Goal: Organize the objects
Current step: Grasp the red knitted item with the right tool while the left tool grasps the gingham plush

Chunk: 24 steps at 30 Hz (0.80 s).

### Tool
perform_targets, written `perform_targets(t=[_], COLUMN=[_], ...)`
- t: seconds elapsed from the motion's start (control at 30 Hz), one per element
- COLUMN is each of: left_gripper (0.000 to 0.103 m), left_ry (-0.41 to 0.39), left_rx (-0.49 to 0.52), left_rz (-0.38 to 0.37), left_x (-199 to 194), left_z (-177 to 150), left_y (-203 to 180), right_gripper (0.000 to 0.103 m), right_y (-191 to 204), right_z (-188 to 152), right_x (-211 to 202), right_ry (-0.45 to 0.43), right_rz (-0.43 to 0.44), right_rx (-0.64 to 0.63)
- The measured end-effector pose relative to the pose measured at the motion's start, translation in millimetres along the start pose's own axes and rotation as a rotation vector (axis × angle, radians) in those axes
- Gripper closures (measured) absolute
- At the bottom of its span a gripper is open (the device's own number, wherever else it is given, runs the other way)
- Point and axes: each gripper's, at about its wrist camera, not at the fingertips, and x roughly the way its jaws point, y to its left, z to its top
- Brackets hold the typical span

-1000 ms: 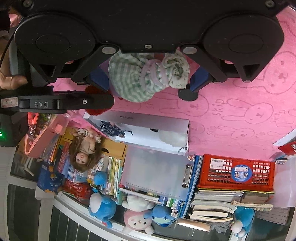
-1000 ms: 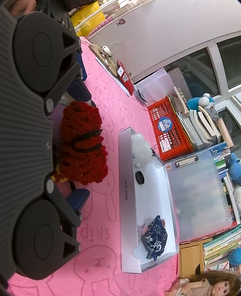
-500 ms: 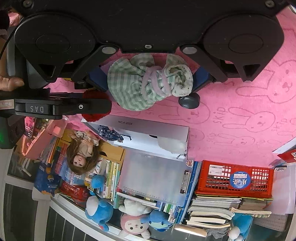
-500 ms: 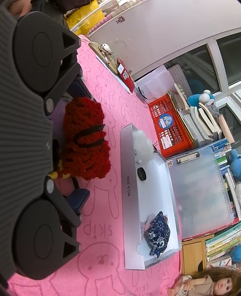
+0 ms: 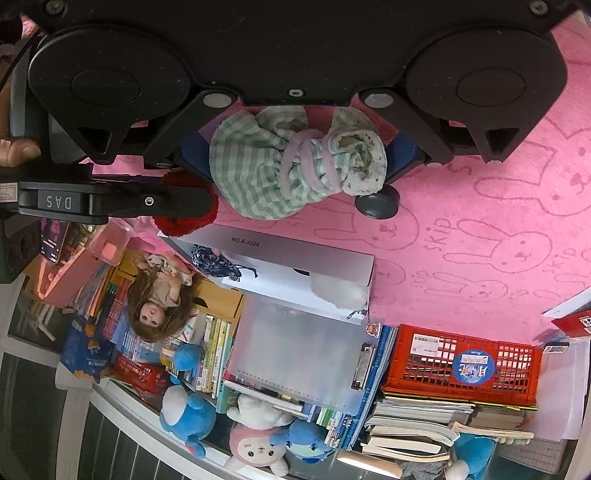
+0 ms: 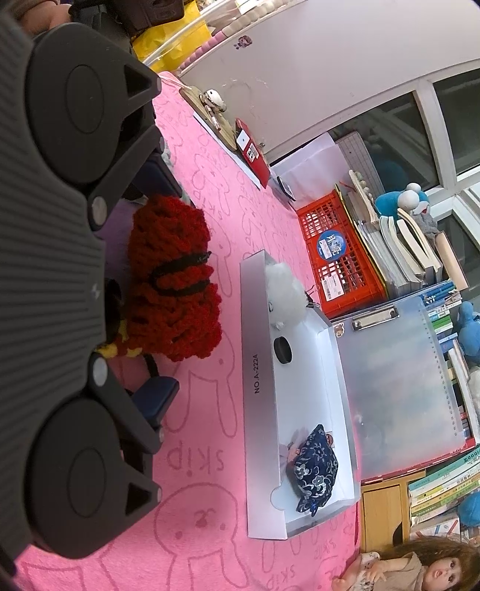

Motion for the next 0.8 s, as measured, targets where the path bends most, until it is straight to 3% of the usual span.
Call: perform_targets(t=[0.2,0.4,0.53,0.67,0.8], left_gripper=[0.018,0.04,0.05,0.054,0.056], left_ry=[-0.004,-0.016,-0.026,-0.031,-0.043], left_rx=[-0.004,-0.025,-0.036,-0.031,-0.023], left_rz=[0.009,0.02,0.015,0.011,0.008], left_x=[0,-2,-4,-6,-6], left_z=[-1,0,2,4,7], left_y=[0,3,5,4,2], right_gripper=[0.0,0.003,0.014,0.028,0.035], right_y=[0,1,4,6,10], right_z=[-1,-1,-1,1,3], right_x=[1,0,1,-1,-6], right_ry=[0.006,0.009,0.016,0.005,-0.019], right_rz=[0.001,0.012,0.01,0.003,-0.014], right_rx=[-0.002,-0.004,-0.016,-0.019,-0.042])
